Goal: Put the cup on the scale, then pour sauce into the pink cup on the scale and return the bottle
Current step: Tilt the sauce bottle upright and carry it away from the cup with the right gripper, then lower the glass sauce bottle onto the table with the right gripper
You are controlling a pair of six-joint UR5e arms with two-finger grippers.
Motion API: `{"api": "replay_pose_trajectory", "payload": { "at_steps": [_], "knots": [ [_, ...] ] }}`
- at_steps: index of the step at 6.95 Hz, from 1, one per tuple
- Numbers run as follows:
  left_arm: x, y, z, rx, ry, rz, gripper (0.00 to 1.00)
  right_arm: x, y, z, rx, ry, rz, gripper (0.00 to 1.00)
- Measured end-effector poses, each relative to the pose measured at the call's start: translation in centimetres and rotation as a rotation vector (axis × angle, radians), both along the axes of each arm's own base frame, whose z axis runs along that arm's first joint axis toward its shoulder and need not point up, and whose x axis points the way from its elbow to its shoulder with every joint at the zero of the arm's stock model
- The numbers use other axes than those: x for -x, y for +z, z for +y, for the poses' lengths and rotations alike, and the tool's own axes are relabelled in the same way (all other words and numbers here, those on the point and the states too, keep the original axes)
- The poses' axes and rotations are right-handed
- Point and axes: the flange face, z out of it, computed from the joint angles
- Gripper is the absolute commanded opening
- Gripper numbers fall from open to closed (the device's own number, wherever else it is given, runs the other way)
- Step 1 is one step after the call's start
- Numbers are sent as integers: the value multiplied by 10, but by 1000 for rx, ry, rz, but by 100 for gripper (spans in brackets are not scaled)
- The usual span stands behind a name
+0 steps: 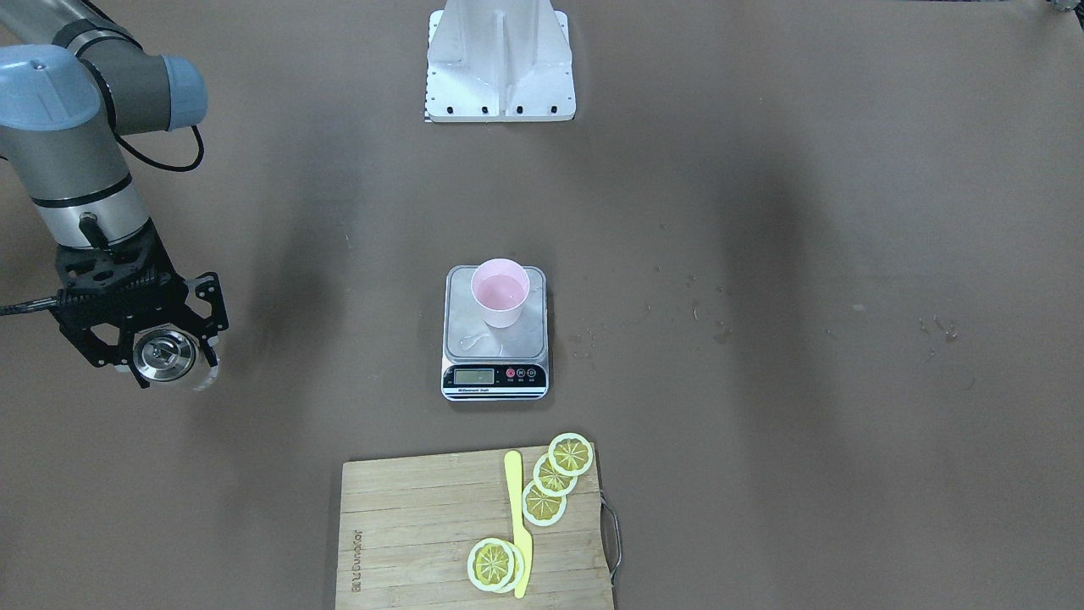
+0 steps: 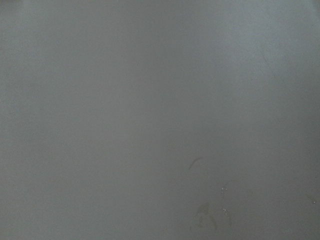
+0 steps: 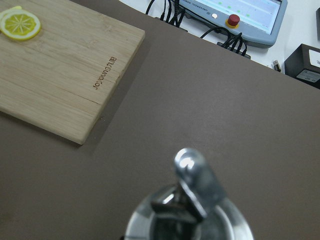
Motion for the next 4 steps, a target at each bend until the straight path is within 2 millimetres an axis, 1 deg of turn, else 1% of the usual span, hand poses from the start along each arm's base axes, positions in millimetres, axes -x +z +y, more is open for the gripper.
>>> {"api": "replay_pose_trajectory", "payload": {
  "at_steps": [2,4],
  "knots": [
    [0,-1,0,-3,0,0,97,-2,17,3,-5,50,-100,0],
    [0,-2,0,-7,-1,0,97,1,40,-1,-31,71,-155,0]
  ]
}}
